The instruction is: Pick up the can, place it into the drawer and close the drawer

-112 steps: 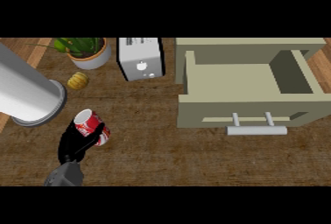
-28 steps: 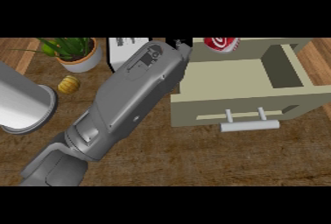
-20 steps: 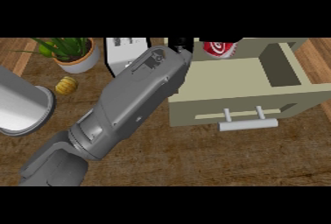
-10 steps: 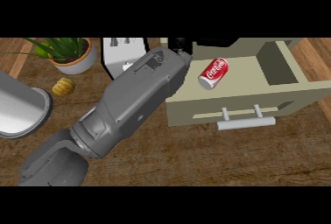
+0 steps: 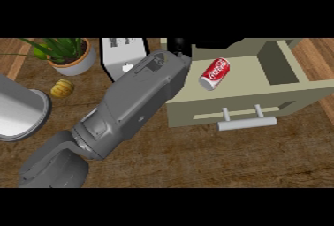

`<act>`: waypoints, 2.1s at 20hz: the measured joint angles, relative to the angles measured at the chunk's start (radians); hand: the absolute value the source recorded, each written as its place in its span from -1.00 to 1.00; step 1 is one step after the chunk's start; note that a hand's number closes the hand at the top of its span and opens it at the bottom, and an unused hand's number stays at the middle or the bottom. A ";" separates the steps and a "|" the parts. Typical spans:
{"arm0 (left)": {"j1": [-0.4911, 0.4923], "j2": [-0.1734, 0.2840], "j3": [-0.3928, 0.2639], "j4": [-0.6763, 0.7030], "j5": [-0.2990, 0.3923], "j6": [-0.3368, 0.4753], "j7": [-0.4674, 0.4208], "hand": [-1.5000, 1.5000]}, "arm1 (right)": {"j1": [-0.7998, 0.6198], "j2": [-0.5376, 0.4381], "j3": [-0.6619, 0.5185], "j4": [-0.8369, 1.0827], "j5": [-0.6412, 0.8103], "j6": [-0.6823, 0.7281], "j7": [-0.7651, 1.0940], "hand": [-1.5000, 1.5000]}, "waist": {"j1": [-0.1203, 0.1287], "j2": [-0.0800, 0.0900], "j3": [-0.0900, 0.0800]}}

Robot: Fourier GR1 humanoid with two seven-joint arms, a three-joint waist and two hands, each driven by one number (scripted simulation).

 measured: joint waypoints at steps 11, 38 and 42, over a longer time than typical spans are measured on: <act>-0.005 0.000 0.002 -0.025 0.066 -0.003 -0.088 -1.00 | -0.084 -0.066 -0.010 -0.047 0.184 0.068 -0.164 -1.00 | 0.020 0.000 -0.001; 0.009 0.046 0.019 -0.091 0.055 -0.005 -0.060 -1.00 | -0.569 -0.084 0.587 0.334 1.336 -0.193 -0.356 -1.00 | 0.125 -0.017 -0.002; 0.021 0.090 0.016 -0.131 0.034 -0.002 -0.016 -1.00 | -0.660 -0.091 0.649 0.490 1.447 -0.246 -0.370 -1.00 | 0.130 -0.019 -0.002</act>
